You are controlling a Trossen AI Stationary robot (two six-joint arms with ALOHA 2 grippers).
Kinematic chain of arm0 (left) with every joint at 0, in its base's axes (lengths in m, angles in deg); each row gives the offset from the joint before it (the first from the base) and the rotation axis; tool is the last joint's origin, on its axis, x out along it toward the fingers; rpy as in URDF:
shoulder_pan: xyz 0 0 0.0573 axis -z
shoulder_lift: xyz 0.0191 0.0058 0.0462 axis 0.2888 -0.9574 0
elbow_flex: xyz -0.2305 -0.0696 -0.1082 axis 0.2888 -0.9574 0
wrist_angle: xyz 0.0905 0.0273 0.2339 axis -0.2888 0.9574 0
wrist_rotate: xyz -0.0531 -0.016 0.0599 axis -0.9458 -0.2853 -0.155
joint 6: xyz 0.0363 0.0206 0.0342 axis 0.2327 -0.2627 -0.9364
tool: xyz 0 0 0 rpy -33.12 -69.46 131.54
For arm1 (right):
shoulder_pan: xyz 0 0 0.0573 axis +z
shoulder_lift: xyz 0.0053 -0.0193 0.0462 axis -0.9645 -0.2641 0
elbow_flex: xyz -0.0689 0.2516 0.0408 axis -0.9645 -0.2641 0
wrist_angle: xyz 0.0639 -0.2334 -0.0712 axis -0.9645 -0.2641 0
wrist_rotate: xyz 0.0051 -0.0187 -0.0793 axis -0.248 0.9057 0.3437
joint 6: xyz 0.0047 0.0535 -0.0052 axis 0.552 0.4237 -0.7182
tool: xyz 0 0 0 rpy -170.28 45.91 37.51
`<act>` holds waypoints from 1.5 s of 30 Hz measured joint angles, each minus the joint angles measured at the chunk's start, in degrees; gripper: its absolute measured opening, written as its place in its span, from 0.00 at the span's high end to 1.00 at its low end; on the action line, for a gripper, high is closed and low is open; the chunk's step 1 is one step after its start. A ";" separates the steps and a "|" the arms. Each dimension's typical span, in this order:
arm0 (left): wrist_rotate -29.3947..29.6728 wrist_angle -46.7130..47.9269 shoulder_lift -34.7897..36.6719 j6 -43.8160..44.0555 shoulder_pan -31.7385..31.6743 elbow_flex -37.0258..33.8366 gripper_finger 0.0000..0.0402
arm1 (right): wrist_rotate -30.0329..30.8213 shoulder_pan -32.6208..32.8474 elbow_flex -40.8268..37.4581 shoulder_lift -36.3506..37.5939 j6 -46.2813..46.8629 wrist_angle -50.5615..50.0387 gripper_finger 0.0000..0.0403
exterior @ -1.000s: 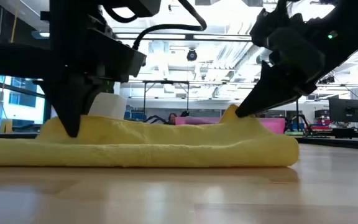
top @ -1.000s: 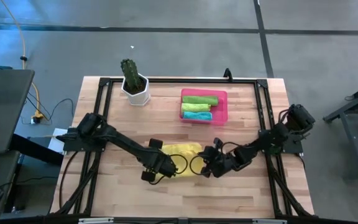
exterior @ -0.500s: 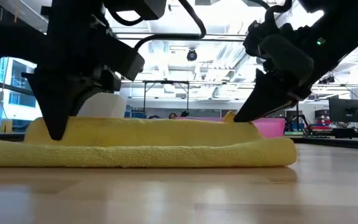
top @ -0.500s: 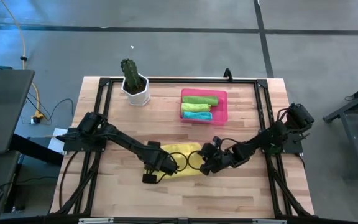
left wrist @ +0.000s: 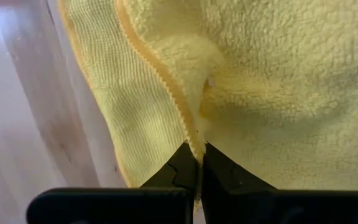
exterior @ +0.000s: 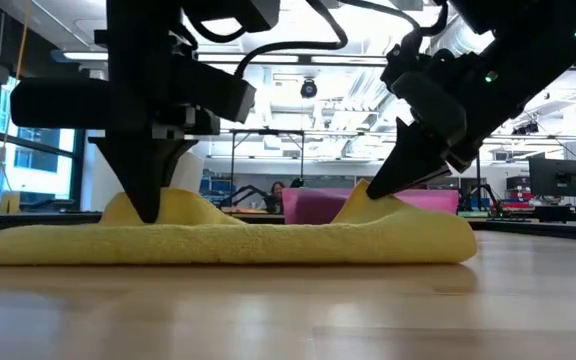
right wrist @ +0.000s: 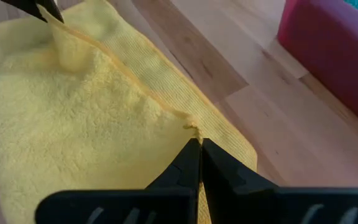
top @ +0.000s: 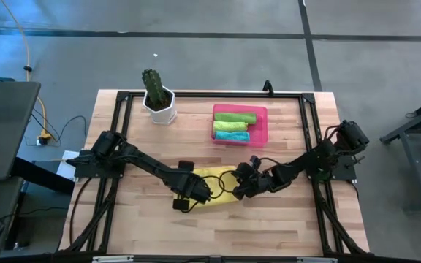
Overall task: Roll microfiber towels into tight, uniform cylinder then place into a basket
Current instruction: Roll the yellow microfiber cloth
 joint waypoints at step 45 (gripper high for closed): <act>5.92 2.73 0.00 0.66 -5.86 0.00 1.00 | 3.02 -3.27 0.00 0.17 -3.03 -4.70 0.86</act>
